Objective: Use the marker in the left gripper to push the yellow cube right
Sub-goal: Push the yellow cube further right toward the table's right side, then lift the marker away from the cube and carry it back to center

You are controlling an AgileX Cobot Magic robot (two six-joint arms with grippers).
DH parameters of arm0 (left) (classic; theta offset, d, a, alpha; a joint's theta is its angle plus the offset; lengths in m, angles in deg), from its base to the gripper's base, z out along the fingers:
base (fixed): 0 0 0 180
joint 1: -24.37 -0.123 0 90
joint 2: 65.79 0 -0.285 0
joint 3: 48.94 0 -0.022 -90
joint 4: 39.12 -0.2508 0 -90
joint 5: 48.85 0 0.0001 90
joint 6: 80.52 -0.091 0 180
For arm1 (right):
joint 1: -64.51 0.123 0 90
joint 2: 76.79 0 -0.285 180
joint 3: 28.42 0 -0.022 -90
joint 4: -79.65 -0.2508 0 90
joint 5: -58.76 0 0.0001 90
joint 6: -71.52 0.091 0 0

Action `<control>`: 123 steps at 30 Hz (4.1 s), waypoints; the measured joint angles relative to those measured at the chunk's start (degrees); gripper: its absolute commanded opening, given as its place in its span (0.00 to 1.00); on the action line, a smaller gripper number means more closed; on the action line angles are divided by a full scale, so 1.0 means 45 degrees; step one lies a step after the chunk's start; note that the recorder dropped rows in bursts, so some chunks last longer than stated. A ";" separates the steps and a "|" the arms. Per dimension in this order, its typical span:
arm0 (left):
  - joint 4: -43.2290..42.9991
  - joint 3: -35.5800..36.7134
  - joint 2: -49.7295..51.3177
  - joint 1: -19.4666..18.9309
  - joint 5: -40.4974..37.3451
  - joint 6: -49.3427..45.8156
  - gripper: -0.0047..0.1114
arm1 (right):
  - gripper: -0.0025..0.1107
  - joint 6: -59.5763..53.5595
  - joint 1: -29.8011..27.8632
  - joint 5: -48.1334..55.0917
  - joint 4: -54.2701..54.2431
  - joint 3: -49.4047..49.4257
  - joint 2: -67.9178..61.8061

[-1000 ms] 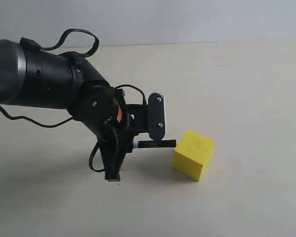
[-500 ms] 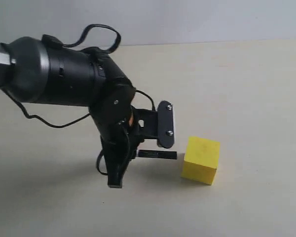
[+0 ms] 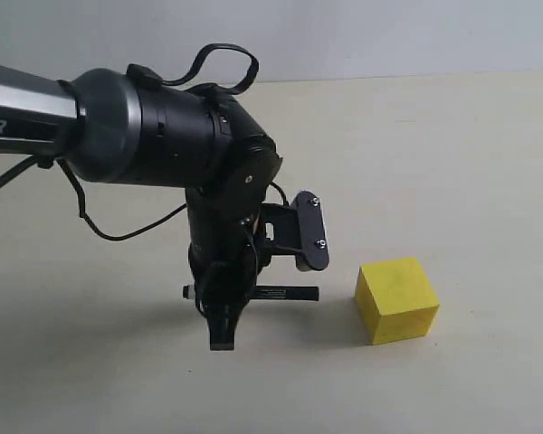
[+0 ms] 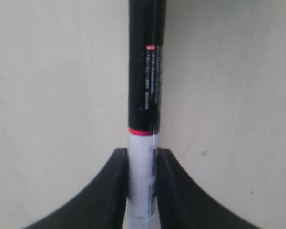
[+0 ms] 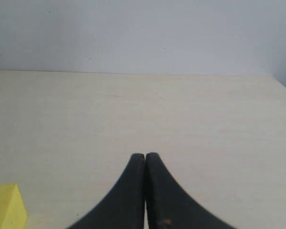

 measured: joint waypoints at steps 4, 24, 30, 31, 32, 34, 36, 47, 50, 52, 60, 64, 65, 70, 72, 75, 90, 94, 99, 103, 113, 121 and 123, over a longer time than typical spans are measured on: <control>0.0455 -0.0077 0.0026 0.0503 0.1491 0.0030 0.04 | 0.02 0.0000 0.0000 0.0000 0.0000 0.0000 0.0000; 0.0661 -0.1496 0.0535 0.0603 -0.0020 0.0302 0.04 | 0.02 0.0000 0.0000 0.0000 0.0000 0.0000 0.0000; 0.1255 -0.1989 0.0749 0.1580 0.0567 -0.0122 0.04 | 0.02 0.0000 0.0000 0.0000 0.0000 0.0000 0.0000; 0.1345 -0.2050 0.0768 0.1677 0.0600 -0.0130 0.04 | 0.02 0.0000 0.0000 0.0000 0.0000 0.0000 0.0000; 0.1341 -0.2100 0.0768 0.1702 0.0600 -0.0152 0.04 | 0.02 0.0000 0.0000 0.0000 0.0000 0.0000 0.0000; 0.1371 -0.2155 0.0768 0.1667 0.0293 -0.0128 0.04 | 0.02 0.0000 0.0000 0.0000 0.0000 0.0000 0.0000; 0.1371 -0.2155 0.0768 0.1536 -0.0221 -0.0044 0.04 | 0.02 0.0000 0.0000 0.0000 0.0000 0.0000 0.0000; 0.1437 -0.2155 0.0889 0.0995 -0.0105 0.0410 0.04 | 0.02 0.0000 0.0000 0.0000 0.0000 0.0000 0.0000; 0.1582 -0.2182 0.1198 0.1254 0.0415 0.0410 0.04 | 0.02 0.0000 0.0000 0.0000 0.0000 0.0000 0.0000; 0.1654 -0.2261 0.1469 0.1552 0.0473 0.0410 0.04 | 0.02 0.0000 0.0000 0.0000 0.0000 0.0000 0.0000; 0.1722 -0.2468 0.1771 0.1932 0.0492 0.0386 0.04 | 0.02 0.0000 0.0000 0.0000 0.0000 0.0000 0.0000; 0.1480 -0.2468 0.1771 0.1730 -0.0121 0.0409 0.04 | 0.02 0.0000 0.0000 0.0000 0.0000 0.0000 0.0000; 0.1376 -0.2468 0.1771 0.1724 -0.0263 0.0409 0.04 | 0.02 0.0000 0.0000 0.0000 0.0000 0.0000 0.0000; 0.1035 -0.2486 0.1771 0.1673 -0.0733 0.0570 0.04 | 0.02 0.0000 0.0000 0.0000 0.0000 0.0000 0.0000; 0.0932 -0.2486 0.1771 0.1673 -0.0733 0.0628 0.04 | 0.02 0.0000 0.0000 0.0000 0.0000 0.0000 0.0000; 0.0784 -0.2486 0.1771 0.1673 -0.0455 0.0653 0.04 | 0.02 0.0000 0.0000 0.0000 0.0000 0.0000 0.0000; 0.1262 -0.4475 0.2503 0.2078 -0.0971 0.0088 0.04 | 0.02 0.0000 0.0000 0.0000 0.0000 0.0000 0.0000; 0.1099 -0.4475 0.2523 0.2027 -0.1631 0.0341 0.04 | 0.02 0.0000 0.0000 0.0000 0.0000 0.0000 0.0000; 0.0992 -0.4475 0.2523 0.1853 -0.1593 0.0581 0.04 | 0.02 0.0000 0.0000 0.0000 0.0000 0.0000 0.0000; 0.0907 -0.4475 0.2523 0.1835 -0.1172 0.0780 0.04 | 0.02 0.0000 0.0000 0.0000 0.0000 0.0000 0.0000; 0.0907 -0.4495 0.2523 0.1835 0.0328 0.0900 0.04 | 0.02 0.0000 0.0000 0.0000 0.0000 0.0000 0.0000; -0.0154 -0.4495 0.2432 0.1835 -0.1136 0.2329 0.04 | 0.02 0.0000 0.0000 0.0000 0.0000 0.0000 0.0000; -0.0860 -0.4495 0.2201 0.1771 -0.1186 0.3870 0.04 | 0.02 0.0000 0.0000 0.0000 0.0000 0.0000 0.0000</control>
